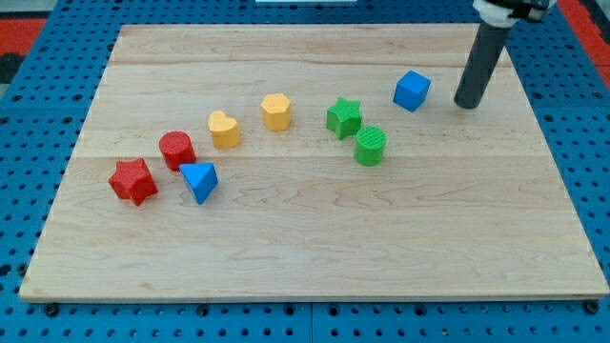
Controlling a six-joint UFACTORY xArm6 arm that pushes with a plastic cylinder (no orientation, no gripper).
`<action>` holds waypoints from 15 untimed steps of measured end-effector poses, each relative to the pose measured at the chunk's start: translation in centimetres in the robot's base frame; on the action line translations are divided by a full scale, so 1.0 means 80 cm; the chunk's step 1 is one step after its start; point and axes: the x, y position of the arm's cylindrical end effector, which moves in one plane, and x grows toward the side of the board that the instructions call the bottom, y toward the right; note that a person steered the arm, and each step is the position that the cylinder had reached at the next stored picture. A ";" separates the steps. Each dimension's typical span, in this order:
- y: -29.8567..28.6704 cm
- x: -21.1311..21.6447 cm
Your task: Move the blue cube diagonal to the yellow heart
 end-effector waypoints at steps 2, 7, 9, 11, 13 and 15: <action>-0.098 -0.061; -0.046 0.020; -0.024 0.106; 0.009 0.119; 0.155 0.143; 0.096 0.180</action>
